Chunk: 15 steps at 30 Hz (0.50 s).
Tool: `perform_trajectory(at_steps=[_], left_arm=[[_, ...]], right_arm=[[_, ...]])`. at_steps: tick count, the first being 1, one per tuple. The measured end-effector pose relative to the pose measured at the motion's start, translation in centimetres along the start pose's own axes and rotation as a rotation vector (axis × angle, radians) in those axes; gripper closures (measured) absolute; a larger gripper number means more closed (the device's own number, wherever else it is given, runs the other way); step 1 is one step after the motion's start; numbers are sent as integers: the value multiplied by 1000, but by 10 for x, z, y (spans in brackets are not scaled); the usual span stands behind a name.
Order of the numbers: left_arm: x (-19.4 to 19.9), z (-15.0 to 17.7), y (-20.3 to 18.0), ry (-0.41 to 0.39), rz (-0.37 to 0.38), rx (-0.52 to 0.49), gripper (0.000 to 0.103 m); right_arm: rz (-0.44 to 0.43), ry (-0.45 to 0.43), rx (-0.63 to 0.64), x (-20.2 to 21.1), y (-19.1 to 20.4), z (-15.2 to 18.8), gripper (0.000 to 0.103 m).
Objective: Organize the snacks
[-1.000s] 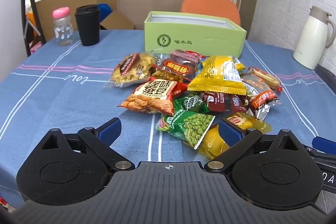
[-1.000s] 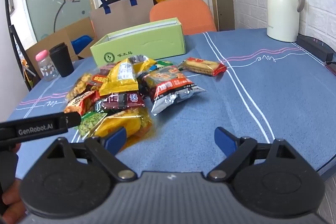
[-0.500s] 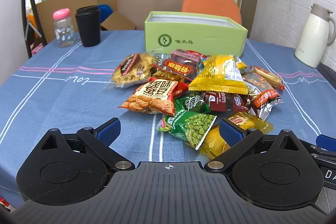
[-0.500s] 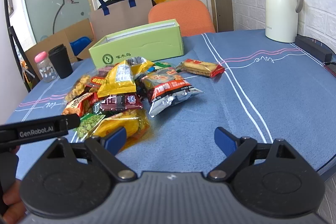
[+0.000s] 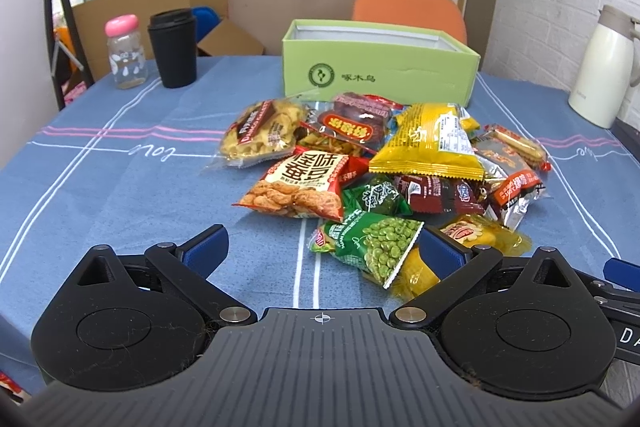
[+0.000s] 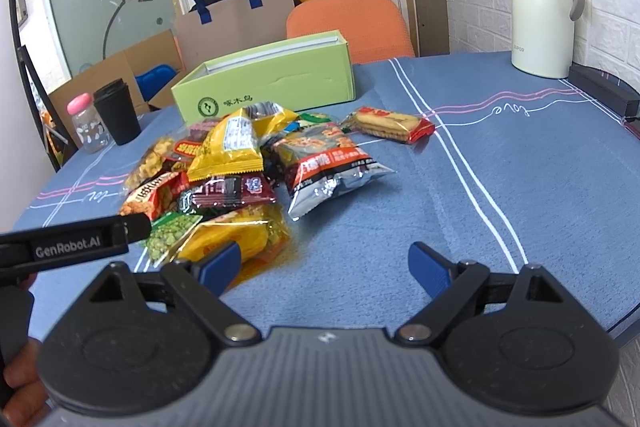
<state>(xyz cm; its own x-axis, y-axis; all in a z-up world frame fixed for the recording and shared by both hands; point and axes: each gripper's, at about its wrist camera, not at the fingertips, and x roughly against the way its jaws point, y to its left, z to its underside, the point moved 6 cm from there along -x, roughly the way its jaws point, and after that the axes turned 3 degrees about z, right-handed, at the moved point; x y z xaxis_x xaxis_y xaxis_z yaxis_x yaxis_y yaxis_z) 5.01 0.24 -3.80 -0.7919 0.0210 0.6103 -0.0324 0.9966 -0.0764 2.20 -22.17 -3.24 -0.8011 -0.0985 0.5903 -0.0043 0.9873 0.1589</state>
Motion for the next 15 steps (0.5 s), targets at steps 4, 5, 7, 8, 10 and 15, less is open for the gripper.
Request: perform_trajectory(at_steps=[4,5,7,8,10,15], left_arm=[[-1,-1,-1,0,1,-1,12],[-1,-1,-1,1,1,-2,12],[-2,-1,-1,3,2,0,12],[-3,-1,-1,3,4,3,12],[-3,-2,-2,4,4,3,12],[-6,-3,-1,10,9,9,12]], right_arm=[[-1,-3,4,0,-1,-1,13],[-2,-4,4,0,-1,-1,13],[-10,-9,2,0,-2,-1,13],[-19,-16,-1,0,-2,-2,13],[-40,-39,-4,3,-1,-5,13],[-70,-93,17,9,4,-11,13]])
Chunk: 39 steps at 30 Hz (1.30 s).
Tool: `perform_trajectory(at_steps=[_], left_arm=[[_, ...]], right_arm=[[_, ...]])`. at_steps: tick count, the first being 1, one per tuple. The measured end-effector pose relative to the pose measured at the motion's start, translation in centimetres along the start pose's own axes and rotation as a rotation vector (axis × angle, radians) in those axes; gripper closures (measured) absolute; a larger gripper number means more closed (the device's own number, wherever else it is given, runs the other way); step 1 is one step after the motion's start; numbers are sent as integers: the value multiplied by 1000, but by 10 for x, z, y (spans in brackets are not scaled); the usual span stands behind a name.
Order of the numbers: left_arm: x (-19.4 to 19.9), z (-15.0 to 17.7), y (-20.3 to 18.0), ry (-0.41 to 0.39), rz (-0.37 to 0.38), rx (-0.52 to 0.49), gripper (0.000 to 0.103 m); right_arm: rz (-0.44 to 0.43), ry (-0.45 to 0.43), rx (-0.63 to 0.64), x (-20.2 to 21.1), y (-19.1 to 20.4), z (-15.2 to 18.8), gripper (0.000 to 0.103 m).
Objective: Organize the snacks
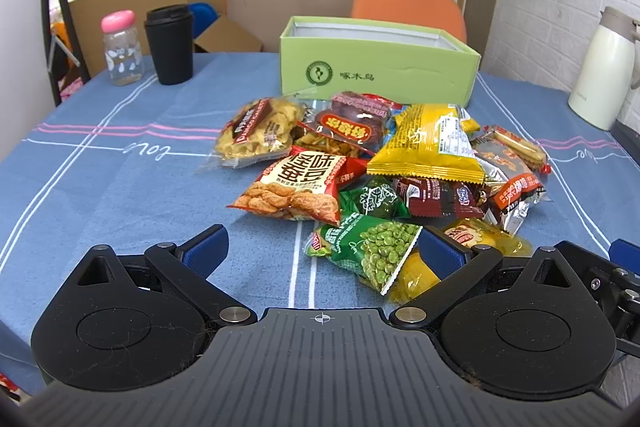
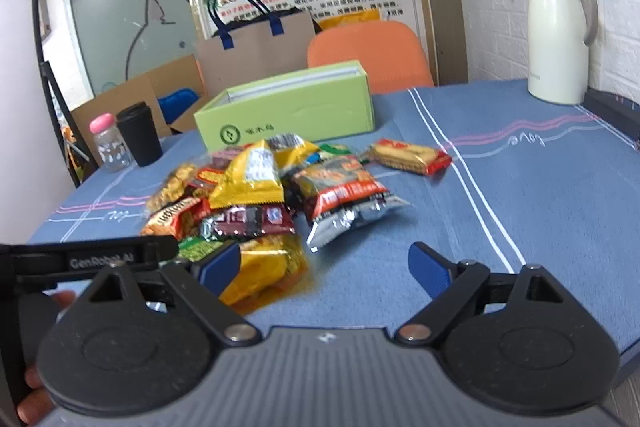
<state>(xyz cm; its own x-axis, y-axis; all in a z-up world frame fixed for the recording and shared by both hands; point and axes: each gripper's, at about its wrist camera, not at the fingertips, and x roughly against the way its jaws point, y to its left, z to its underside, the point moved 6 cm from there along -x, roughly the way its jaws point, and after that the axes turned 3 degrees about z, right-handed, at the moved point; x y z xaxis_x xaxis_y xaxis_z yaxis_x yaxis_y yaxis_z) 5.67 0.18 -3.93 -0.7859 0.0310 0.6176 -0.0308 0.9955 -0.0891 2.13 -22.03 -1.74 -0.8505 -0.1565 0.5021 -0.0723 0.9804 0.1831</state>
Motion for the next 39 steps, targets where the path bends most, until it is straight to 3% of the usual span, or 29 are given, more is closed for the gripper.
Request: perform_trajectory(at_steps=[21,27,33,39], left_arm=[[-14,-30,14,3,61,42,17],[-25,-76,0,-18,186,-16,18],[-60,-107,-26,78,370,-96,30],[-93,-107,-45,157,409,-179,38]], right_arm=[[-99,-9,58,-25,12,-18,13],[-202,-21,106,-42,33,-34,13],[-243,-17,171,-68,53,-47,15],[-235,21,180,-99,54,-48,22]])
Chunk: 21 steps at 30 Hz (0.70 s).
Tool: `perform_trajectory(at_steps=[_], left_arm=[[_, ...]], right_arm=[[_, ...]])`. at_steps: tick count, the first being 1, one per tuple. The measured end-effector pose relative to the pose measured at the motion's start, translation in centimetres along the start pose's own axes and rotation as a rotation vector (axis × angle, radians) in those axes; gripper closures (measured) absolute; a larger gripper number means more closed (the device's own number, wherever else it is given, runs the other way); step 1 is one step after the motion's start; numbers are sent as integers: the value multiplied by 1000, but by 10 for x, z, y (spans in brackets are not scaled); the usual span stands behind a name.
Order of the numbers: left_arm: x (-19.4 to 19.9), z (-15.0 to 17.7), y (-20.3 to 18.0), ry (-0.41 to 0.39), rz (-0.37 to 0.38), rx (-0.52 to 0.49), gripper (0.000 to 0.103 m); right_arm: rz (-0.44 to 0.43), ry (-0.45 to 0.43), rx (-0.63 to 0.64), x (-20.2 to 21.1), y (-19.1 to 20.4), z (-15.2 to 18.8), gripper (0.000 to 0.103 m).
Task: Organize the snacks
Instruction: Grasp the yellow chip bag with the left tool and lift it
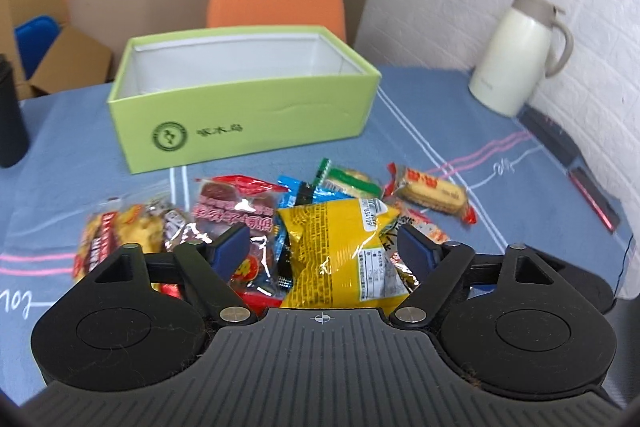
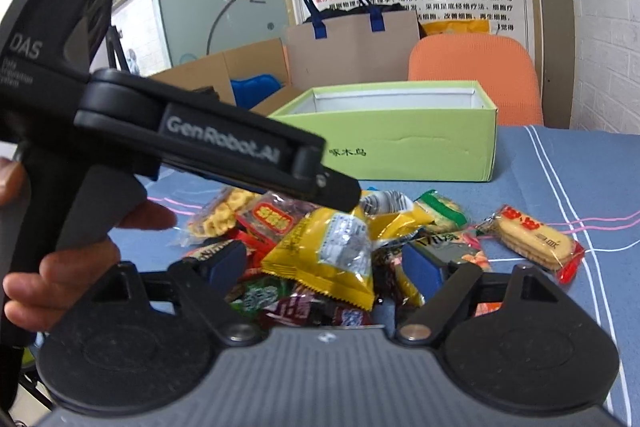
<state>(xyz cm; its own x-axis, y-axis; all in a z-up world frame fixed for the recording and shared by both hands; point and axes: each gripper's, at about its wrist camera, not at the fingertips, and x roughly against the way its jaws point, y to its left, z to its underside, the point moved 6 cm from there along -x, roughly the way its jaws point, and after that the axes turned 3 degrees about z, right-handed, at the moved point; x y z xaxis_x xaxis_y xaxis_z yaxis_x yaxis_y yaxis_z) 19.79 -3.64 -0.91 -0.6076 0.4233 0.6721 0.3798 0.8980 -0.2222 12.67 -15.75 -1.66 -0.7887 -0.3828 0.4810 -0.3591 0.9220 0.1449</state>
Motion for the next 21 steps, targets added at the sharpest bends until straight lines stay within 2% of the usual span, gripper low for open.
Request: perform_trajectory(at_steps=[7,9,10,11,12,13,17,21], left_arm=[[-29,7,4,74,66,13,46],[-33,9,6,87,97,29,60],[-33,10,8,93,110,41,64],[-32,10,8,87,124,41,74],[-29,10,8,82,139,38,81],[-25,10,6,77,146,37,82],[-1,-13,-2,-11,146,9,83],[9,-69,6,-111,123,-6,82]], right_arm=[[-8,28,1,-23,-2,-1,27],[-9,41,4,-29,-1,0,34],[-1,45,5,-31,-2,2,40],[3,48,1,-33,-3,3,50],[6,45,-3,-32,-5,4,52],[-3,40,-7,-31,-6,4,56],[7,-15,42,-17,-2,-16,55],[-5,-96,105,-20,-5,-65,55]])
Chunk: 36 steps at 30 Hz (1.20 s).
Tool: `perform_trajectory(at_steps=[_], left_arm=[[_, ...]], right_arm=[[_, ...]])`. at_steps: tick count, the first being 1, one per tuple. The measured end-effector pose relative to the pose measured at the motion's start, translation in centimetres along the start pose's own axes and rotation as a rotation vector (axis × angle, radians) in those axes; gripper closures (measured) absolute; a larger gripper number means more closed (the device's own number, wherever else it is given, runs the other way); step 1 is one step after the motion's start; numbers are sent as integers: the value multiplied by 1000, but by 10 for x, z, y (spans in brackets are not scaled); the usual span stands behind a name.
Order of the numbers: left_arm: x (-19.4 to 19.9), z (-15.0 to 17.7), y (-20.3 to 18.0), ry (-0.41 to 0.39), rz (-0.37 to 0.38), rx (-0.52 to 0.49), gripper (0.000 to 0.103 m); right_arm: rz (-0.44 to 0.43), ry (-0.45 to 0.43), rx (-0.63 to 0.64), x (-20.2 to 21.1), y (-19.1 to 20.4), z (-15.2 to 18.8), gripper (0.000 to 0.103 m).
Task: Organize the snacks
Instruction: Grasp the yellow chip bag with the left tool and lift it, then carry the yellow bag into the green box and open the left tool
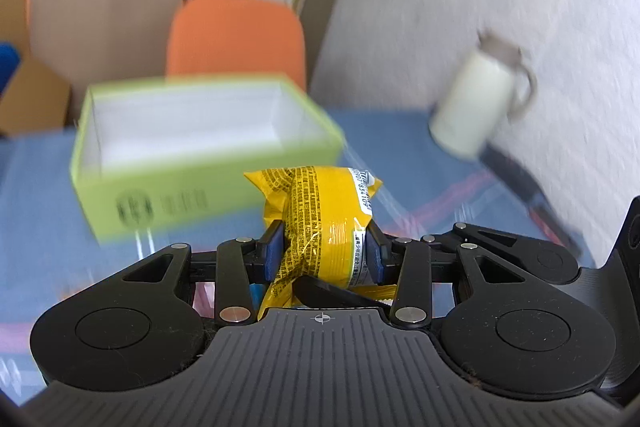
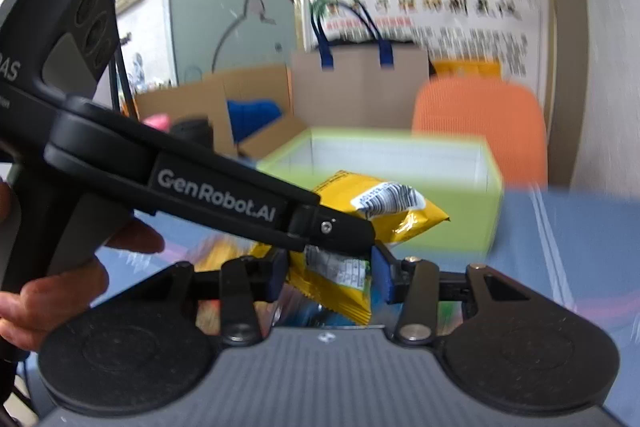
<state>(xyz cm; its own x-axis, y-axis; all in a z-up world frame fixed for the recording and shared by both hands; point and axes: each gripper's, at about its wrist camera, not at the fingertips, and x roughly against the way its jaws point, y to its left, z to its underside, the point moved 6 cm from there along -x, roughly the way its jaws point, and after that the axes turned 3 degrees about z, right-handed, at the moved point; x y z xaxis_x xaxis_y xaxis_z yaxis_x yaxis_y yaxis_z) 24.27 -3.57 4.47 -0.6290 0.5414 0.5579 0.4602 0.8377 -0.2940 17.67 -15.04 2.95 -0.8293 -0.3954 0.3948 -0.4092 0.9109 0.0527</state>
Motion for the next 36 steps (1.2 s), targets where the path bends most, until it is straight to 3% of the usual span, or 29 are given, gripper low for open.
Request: perform_trajectory(at_steps=[2,6,12,15,17,20,23,27,31,36], left_arm=[[-8,-31,9,-34,-34,-11,82],[-44,-76,37,-17,-97,19,82],[-115,-91,64,64,-133,51,82],[-140,-88,74,89,-133,72,80],[-145,-86,79,78,-137,83,73],[-128,-90,85,14,-175,85,49],[-94,-94,84,-44,-194,79,47],[-37,-85,73,-114,-224,58,33],[9,-59,59,-146,-262,29,30],[39,-10,41,-135,-240,54,27]], right_arm=[[-5,-33,24,-19,-9,-28,54],[-27,-29,25,-72,-31,-64,54],[-44,40,-40,-141,-73,-66,54],[-45,75,-66,-161,-87,-60,47],[-28,76,-81,-167,-94,-57,33],[-20,58,-70,-160,-98,-60,30],[26,-4,-52,-139,-100,-71,16],[23,-101,-71,-99,-97,-86,2],[27,-163,-76,-54,-81,-88,1],[-66,-85,-209,-11,-65,-55,1]])
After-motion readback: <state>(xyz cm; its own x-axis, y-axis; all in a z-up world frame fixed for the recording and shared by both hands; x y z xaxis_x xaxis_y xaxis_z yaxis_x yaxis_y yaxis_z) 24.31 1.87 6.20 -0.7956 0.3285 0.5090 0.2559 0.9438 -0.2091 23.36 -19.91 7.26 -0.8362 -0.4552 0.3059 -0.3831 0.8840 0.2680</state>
